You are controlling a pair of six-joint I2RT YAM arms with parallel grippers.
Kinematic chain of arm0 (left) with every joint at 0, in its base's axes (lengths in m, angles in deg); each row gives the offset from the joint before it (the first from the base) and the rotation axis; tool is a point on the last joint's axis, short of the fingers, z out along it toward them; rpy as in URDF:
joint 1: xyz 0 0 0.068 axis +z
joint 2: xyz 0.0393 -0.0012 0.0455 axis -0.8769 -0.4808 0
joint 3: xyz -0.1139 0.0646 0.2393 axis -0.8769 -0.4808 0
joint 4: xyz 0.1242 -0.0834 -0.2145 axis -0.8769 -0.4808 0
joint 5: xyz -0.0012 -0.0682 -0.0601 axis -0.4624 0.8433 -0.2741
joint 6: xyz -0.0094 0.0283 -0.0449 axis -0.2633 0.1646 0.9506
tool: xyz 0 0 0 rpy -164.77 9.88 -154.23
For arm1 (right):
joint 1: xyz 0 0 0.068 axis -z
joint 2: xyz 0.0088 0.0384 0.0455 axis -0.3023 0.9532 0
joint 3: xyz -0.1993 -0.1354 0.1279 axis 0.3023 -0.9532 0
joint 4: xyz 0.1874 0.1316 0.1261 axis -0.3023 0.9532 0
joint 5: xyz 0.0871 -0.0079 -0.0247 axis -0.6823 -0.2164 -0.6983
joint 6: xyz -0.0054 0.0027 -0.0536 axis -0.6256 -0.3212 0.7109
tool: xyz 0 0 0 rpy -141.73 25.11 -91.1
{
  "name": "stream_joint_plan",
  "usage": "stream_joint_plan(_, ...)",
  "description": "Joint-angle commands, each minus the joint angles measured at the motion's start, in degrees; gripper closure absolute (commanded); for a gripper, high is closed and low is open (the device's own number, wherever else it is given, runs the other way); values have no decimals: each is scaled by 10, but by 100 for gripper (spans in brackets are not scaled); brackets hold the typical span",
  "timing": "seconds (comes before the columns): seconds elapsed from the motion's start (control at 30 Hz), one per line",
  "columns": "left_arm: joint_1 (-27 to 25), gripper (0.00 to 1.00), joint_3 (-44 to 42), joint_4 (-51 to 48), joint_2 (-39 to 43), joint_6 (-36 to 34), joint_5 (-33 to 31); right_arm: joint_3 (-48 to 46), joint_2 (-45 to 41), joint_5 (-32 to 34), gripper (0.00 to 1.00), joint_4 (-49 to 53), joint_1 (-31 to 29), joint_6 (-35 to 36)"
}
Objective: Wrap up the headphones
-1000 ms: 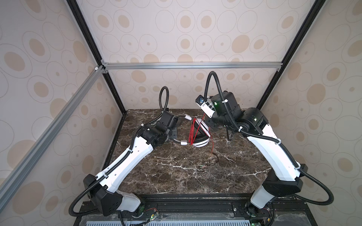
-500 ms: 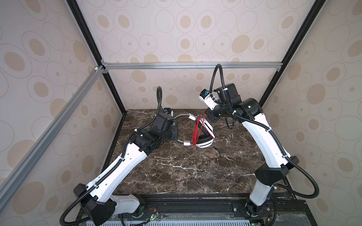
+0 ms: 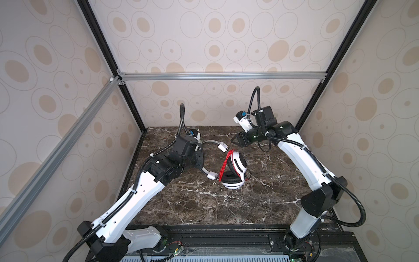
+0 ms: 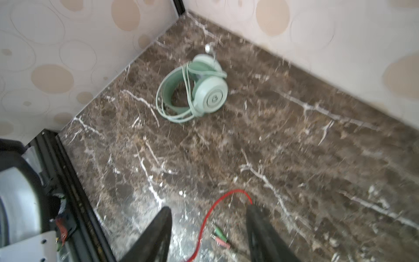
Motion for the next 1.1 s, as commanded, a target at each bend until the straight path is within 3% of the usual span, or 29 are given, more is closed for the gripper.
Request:
stream_joint_plan(0.0, -2, 100, 77, -3, 5, 58, -11, -117, -58, -88, 40, -115, 27, -72)
stream_joint_plan(0.3, 15, 100, 185, -47, -32, 126, -52, -421, -223, -155, 35, -263, 54, -173)
stream_joint_plan(0.5, 19, 100, 213, -41, -45, 125, -73, -586, -349, -116, 33, -353, 54, -248)
stream_joint_plan(0.67, 22, 100, 227, -18, -59, 105, -90, -685, -376, -108, 34, -424, 42, -270)
stream_joint_plan(0.8, 22, 100, 207, 30, -53, 81, -102, -762, -383, -82, 34, -519, -1, -280)
stream_joint_plan(1.07, 22, 100, 184, 102, -62, 38, -123, -808, -485, -45, 35, -514, -8, -274)
